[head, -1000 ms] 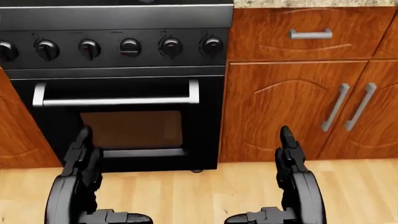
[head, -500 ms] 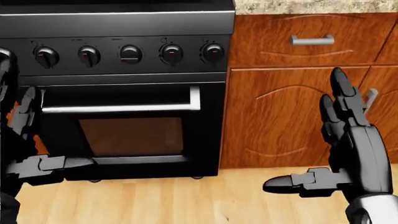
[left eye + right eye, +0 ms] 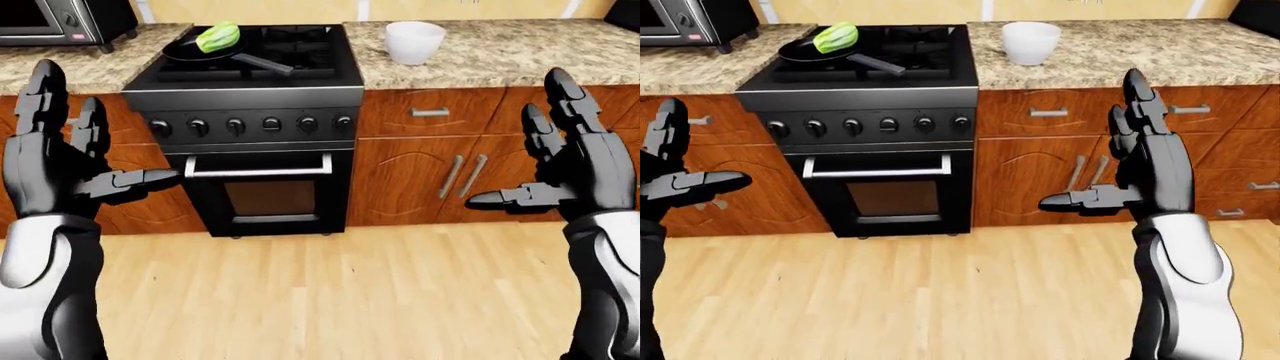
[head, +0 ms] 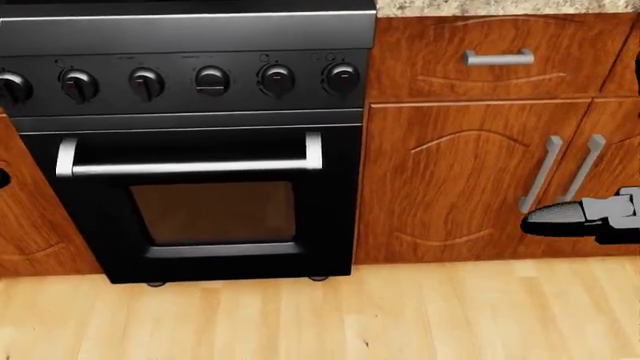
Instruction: Pick the zucchini from the pan and place it in the bowl.
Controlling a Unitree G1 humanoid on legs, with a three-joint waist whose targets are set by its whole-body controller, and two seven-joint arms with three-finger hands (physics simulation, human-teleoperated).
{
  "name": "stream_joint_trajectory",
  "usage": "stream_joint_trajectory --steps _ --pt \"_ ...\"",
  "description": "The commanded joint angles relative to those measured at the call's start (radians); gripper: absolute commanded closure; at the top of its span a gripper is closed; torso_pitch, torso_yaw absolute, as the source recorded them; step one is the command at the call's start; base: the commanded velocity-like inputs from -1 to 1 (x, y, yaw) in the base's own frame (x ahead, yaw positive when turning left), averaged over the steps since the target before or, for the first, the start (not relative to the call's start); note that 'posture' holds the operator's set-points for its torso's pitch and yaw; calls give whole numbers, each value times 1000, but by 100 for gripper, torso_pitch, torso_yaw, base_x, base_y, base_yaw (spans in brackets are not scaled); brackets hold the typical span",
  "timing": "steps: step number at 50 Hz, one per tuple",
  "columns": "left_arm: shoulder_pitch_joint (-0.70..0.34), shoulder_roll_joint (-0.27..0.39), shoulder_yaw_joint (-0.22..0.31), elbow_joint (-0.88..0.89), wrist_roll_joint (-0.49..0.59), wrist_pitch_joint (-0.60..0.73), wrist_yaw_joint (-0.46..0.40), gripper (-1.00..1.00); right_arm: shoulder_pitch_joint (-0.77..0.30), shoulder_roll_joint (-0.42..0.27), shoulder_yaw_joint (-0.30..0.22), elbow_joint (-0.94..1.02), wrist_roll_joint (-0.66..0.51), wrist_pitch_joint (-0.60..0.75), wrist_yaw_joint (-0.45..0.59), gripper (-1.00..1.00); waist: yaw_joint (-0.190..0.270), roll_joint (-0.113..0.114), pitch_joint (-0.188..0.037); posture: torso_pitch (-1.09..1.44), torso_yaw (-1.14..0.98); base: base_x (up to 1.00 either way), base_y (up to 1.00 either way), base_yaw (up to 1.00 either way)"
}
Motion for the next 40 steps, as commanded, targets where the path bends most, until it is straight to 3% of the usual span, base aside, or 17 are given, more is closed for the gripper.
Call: stream_joint_trajectory --steps 1,13,23,24,33,34,35,36,37,39,40 --pt "-29 32 19 -31 -17 -25 7 -100 -27 -32 -14 -33 18 -7 -4 -100 0 2 -18 0 0 0 0 0" --pt "-56 105 55 -51 -55 -14 25 -100 -90 -119 -53 -42 41 32 11 -100 0 2 -12 0 0 0 0 0" --pt "-54 108 52 -40 -47 -26 25 -100 -98 -133 -29 -35 17 19 33 -100 -1 4 -14 0 0 0 0 0" --pt "-57 111 55 -42 -51 -20 27 -100 -103 -137 -30 -39 17 24 36 -100 -2 7 -33 0 0 0 6 0" --pt "-59 121 72 6 -66 -100 8 -100 -130 -158 -46 -33 21 -31 38 -100 -5 19 -19 0 0 0 7 0" --pt "-58 124 75 11 -70 -114 6 -100 -139 -165 -48 -37 27 -29 36 -100 -2 6 -2 0 0 0 5 0" --pt "-56 125 79 11 -77 -126 4 -100 -139 -173 -45 -38 24 -35 36 -100 -3 14 -21 0 0 0 6 0" --pt "-54 127 82 9 -84 -135 5 -100 -134 -178 -40 -37 12 -57 42 -100 -1 3 -3 0 0 0 5 0" --pt "-51 129 81 7 -81 -150 3 -100 -135 -177 -41 -39 14 -56 44 -100 -3 11 -21 0 0 0 5 0" --pt "-49 129 85 12 -89 -176 -1 -100 -126 -175 -39 -36 3 -87 58 -100 -4 8 -14 0 0 0 5 0" --pt "-49 129 84 25 -88 -191 -3 -100 -120 -175 -37 -38 -4 -101 66 -100 -2 2 4 0 0 0 5 0"
